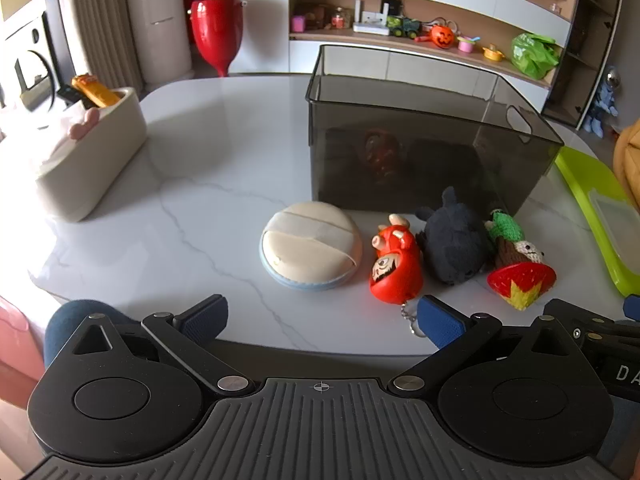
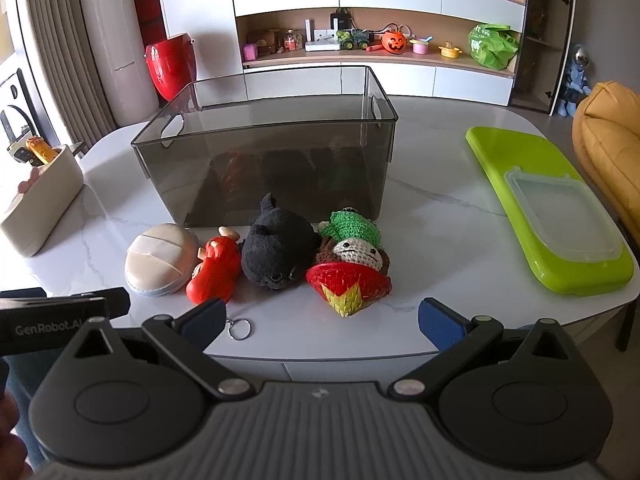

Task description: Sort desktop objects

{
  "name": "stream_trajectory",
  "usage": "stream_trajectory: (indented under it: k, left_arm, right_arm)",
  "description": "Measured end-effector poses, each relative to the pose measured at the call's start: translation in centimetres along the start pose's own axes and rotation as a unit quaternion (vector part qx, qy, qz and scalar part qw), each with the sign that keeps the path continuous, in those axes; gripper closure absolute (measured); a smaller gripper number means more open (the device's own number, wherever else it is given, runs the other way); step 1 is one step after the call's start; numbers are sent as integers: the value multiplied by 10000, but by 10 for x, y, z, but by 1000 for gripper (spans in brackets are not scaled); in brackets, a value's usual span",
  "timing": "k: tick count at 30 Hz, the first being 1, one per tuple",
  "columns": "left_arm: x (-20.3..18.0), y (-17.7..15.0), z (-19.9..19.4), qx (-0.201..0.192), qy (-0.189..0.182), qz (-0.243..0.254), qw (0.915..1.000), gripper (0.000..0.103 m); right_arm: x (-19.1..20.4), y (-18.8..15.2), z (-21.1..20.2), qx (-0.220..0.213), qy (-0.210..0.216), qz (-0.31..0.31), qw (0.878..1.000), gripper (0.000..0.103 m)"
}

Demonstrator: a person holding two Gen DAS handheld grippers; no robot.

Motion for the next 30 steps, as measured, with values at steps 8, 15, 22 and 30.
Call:
stream_trajectory:
  k: [8,15,22,30]
  left_arm:
    - [-1,-1,17,146,16,59,9999,0]
    - [0,8,57,560,-303,303,9975,0]
    - [20,16,116,1433,-1004,-607,9827,0]
    - [37,48,133,1301,-1127,-620,9831,0]
  right_arm:
    - [-1,-1,10,94,-5,13,10000,0]
    - [-14,14,30,-151,377,-26,9992,0]
    - [-43,27,87,432,1064,266,9930,0]
    - [-62,39,161,1553,762,202,9847,9]
Point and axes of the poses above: each gripper's, at about its wrist camera, not at the fingertips, and z roughly the way its jaws point, x to its left, y to its top, the point moved 5 cm from there along z, roughly the way its jaws point, and after that the axes turned 12 degrees about -x, right-handed, at the moved point
